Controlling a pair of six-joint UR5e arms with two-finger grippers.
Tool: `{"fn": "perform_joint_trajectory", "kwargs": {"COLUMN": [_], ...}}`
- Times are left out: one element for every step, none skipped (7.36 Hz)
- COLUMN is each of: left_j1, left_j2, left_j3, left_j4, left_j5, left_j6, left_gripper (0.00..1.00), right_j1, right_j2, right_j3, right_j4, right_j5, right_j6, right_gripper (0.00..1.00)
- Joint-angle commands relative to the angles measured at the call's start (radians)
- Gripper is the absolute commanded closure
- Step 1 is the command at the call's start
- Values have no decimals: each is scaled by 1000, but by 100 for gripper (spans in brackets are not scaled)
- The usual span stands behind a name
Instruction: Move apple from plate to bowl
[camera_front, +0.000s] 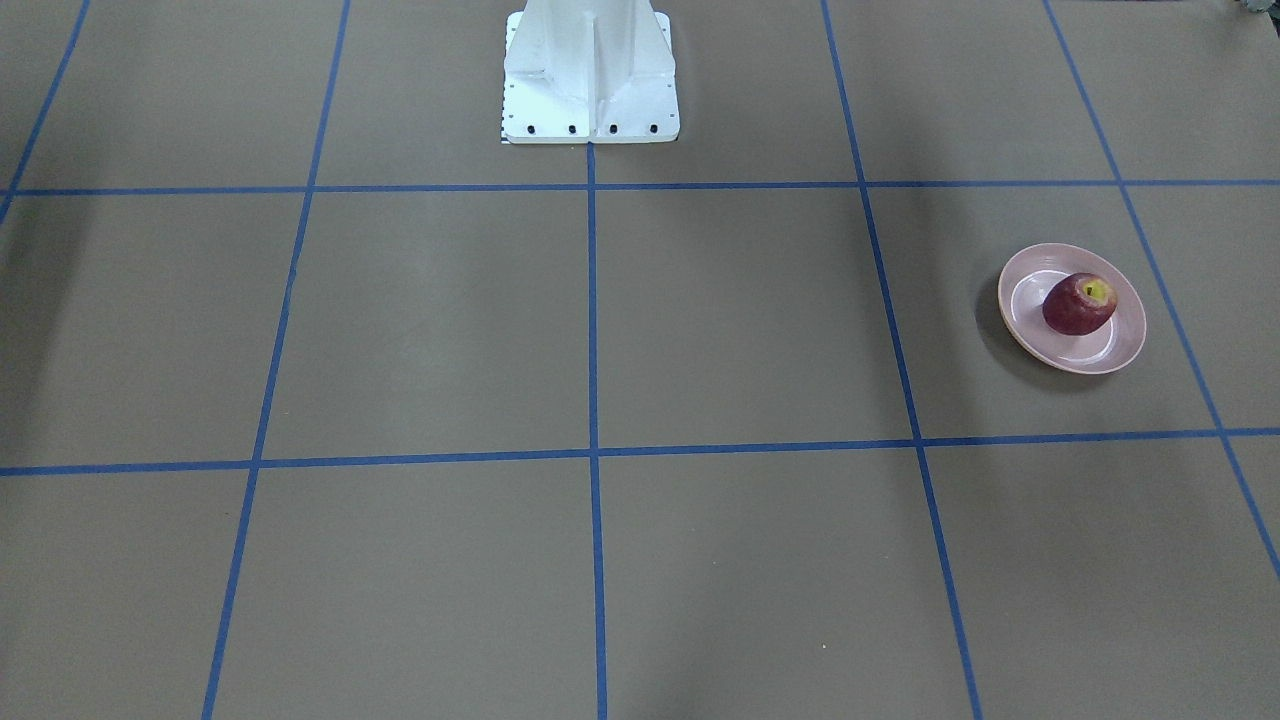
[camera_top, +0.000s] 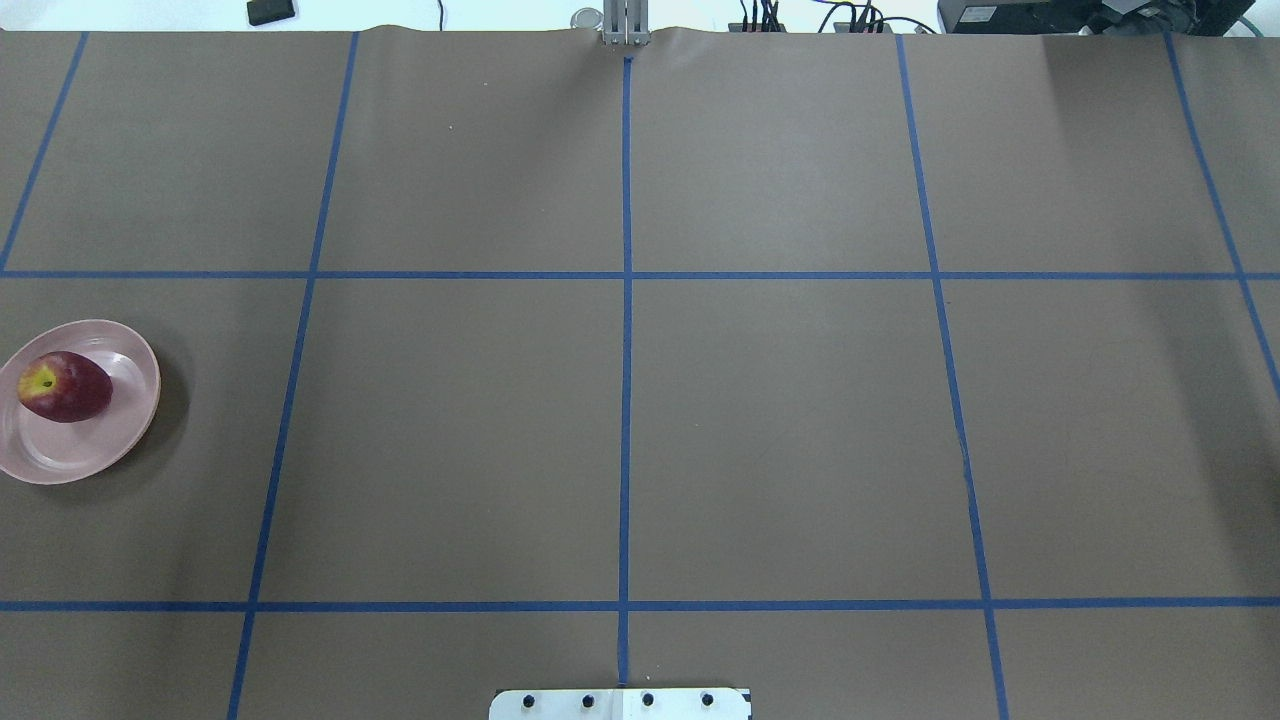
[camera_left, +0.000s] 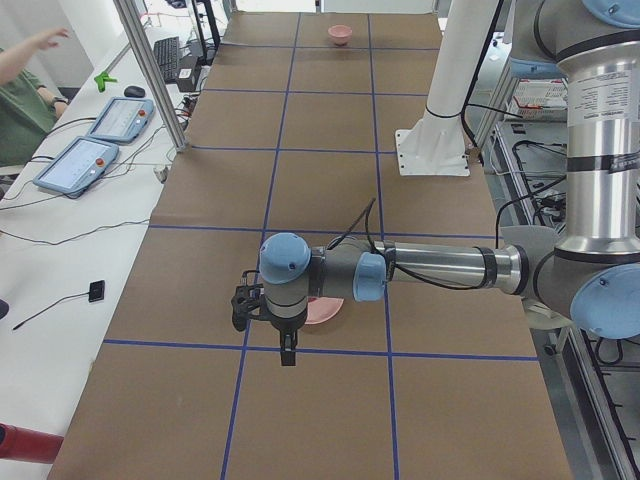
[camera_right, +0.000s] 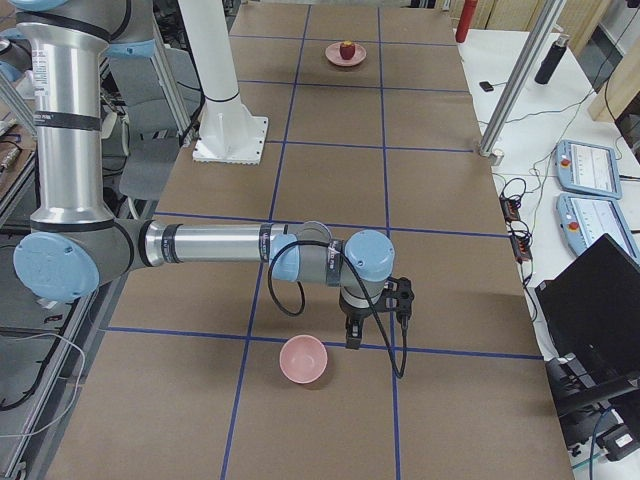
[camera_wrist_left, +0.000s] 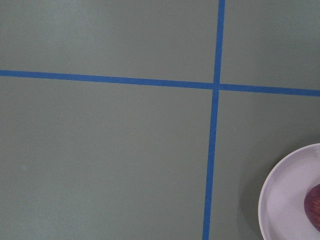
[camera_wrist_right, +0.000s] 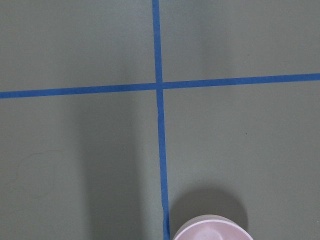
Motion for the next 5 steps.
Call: {"fn": "perform_joint_trajectory", "kwargs": {"left_j1": [-2, -3, -8, -5, -5], "left_j2": [1, 2, 2, 0, 0], "left_j3": [-5, -3, -8, -5, -9], "left_j4": [0, -1, -1, -1, -3], "left_j5": [0, 2, 2, 9, 2], "left_j6": [-2, -2, -2, -2, -2], "left_gripper": [2, 2, 2, 2, 2], "right_j1": [0, 0, 0, 0, 0], "right_j2": [0, -1, -1, -5, -2], "right_j3": [-2, 1, 4, 10, 12], "right_j4": [-1, -2, -2, -2, 0], "right_j5": [-2, -2, -2, -2, -1], "right_j6": [0, 0, 0, 0, 0], "right_gripper": [0, 0, 0, 0, 0]}}
